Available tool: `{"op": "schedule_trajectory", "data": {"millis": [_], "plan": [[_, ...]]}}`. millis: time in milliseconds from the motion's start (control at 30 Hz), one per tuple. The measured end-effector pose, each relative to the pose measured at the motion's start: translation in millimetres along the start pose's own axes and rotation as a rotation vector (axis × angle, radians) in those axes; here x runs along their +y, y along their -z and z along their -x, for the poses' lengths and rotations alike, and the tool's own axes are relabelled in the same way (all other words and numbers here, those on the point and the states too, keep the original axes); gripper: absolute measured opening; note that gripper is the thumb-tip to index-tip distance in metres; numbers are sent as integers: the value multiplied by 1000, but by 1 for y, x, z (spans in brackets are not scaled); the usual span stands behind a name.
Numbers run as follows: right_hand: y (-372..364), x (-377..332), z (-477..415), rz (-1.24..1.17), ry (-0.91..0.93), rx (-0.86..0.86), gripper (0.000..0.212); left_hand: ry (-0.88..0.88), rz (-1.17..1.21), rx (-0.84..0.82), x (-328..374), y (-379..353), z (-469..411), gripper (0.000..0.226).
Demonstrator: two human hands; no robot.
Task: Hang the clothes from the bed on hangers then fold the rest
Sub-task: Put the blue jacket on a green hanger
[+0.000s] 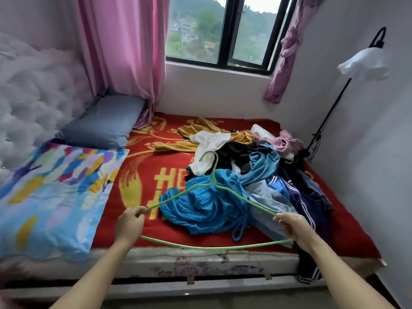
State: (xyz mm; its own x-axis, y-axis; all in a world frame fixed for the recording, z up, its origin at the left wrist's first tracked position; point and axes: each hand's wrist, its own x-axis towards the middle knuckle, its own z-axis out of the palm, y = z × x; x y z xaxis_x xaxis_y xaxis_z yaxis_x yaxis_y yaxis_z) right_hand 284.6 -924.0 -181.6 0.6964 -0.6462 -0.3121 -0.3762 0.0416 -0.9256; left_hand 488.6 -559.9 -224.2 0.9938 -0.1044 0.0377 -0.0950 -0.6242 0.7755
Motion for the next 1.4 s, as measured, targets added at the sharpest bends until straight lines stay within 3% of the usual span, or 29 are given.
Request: {"op": "schedule_trajectory", "data": {"millis": [300,467,567,667,833,1133,1333,1400], "plan": [[-34,6,-75,292,-33,138,25,131,-31,-109,-17,-61,-74,23],[-24,15,-117,298,-65,134,20,146,-37,-136,-6,-104,-96,23],[-18,23,-154,341,-70,88,38,175,-54,-144,-1,-126,-115,23],[-15,27,-207,367,-70,38,23,198,-108,-116,5,-153,-145,21],[-30,22,-287,441,-16,-71,33,309,-258,-52,19,-177,-177,22],[-74,10,-373,418,38,-181,25,442,-471,41,20,-184,-205,29],[-123,2,-384,570,54,-329,16,478,-541,-143,-5,-179,-226,37],[-134,3,-386,769,37,-377,28,479,-504,-194,-7,-183,-232,42]]}}
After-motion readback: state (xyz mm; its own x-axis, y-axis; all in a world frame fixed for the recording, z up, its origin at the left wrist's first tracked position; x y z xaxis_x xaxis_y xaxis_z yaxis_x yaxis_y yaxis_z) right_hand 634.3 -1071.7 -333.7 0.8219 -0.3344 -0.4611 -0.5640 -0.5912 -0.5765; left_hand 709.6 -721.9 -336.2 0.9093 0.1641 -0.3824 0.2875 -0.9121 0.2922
